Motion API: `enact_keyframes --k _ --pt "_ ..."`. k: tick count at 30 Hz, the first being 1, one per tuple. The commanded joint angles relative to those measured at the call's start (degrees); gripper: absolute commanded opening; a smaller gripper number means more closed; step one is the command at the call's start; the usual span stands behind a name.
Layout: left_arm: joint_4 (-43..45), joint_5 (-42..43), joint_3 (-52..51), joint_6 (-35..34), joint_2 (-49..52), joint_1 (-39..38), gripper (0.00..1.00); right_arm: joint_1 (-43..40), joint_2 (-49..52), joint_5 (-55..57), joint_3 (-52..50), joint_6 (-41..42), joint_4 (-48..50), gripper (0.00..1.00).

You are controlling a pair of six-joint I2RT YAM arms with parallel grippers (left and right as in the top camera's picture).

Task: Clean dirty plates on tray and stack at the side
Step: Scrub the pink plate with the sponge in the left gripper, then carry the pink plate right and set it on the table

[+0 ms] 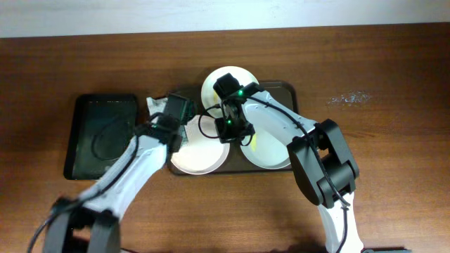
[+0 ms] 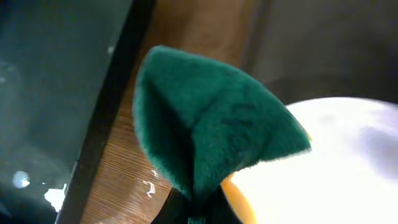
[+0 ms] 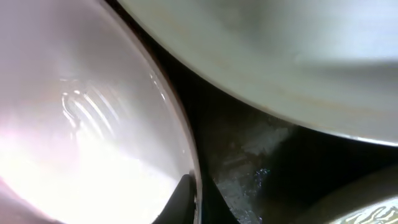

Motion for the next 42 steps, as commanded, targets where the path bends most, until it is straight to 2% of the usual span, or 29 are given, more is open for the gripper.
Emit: enact_keyframes --k 1,2,4,7,9,11,15,18,20,22,23,26,28,29,32,35,38,40,42 --pt "0.09 15.23 -0.24 -0.22 -10.95 -0.07 0.0 0.15 -0.48 3.52 0.94 -0.9 -2.93 0.04" --pt "-0.28 17.92 -0.24 1.25 -13.86 -0.07 0.0 0.15 -1.38 3.54 2.38 -1.11 -4.28 0.04" --pt "-3.34 18.12 -0.24 1.22 -18.86 0.17 0.0 0.17 -3.65 5.53 5.68 -1.53 -7.06 0.04" --pt "-10.93 17.51 -0.24 1.22 -21.27 3.28 0.0 0.24 -6.38 12.2 12.61 -1.53 -13.77 0.04" --pt "-13.44 17.49 -0.26 1.25 -21.27 5.33 0.0 1.49 -7.85 22.16 18.27 -1.55 -18.71 0.04" --pt "-13.7 17.29 -0.26 1.25 -21.22 6.58 0.0 6.78 -8.39 34.97 26.12 -4.09 -24.72 0.04" --pt "-14.91 16.85 -0.28 1.25 -21.22 6.58 0.0 16.85 -8.39 65.7 28.96 -4.09 -27.61 0.04" --pt "-14.91 16.87 -0.74 1.22 -21.22 6.58 0.0 21.81 -8.39 78.42 28.96 -4.09 -27.58 0.04" --pt "-15.34 16.87 -0.81 1.22 -21.22 6.58 0.0 23.43 -8.39 81.2 28.96 -4.11 -27.76 0.04" --pt "-15.34 16.87 -0.81 1.22 -21.22 6.58 0.0 23.39 -8.39 80.21 28.96 -4.07 -27.78 0.04" --pt "-15.34 16.87 -0.81 1.22 -21.22 6.58 0.0 22.91 -8.39 76.13 28.96 -3.85 -27.71 0.04" --pt "-15.34 16.87 -0.81 1.22 -21.22 6.58 0.0 15.89 -8.39 54.42 28.94 -3.78 -25.99 0.04" --pt "-15.39 16.87 -0.81 1.22 -21.22 6.58 0.0 7.28 -8.39 39.82 28.94 -1.42 -25.83 0.04" --pt "-15.52 16.87 -0.81 1.22 -21.22 6.58 0.0 0.22 -8.39 28.26 28.94 -1.44 -25.83 0.04" --pt "-15.54 16.87 -0.81 1.22 -21.22 6.58 0.0 -14.99 -8.35 8.02 28.48 -1.49 -25.86 0.04" --pt "-15.61 16.9 -0.81 1.22 -21.22 6.56 0.0 -29.07 -8.33 3.72 27.82 -2.12 -26.75 0.04" --pt "-15.61 17.07 -0.81 1.22 -21.22 6.56 0.0 -40.68 -8.33 8.7 25.51 -4.46 -26.18 0.04" --pt "-15.56 17.11 -0.81 1.22 -21.22 6.56 0.0 -47.74 -8.33 9.11 18.56 -3.87 -22.84 0.04" --pt "-15.5 17.11 -0.81 1.22 -21.22 6.56 0.0 -52.46 -8.33 9.11 7.78 -3.87 -13.9 0.04"
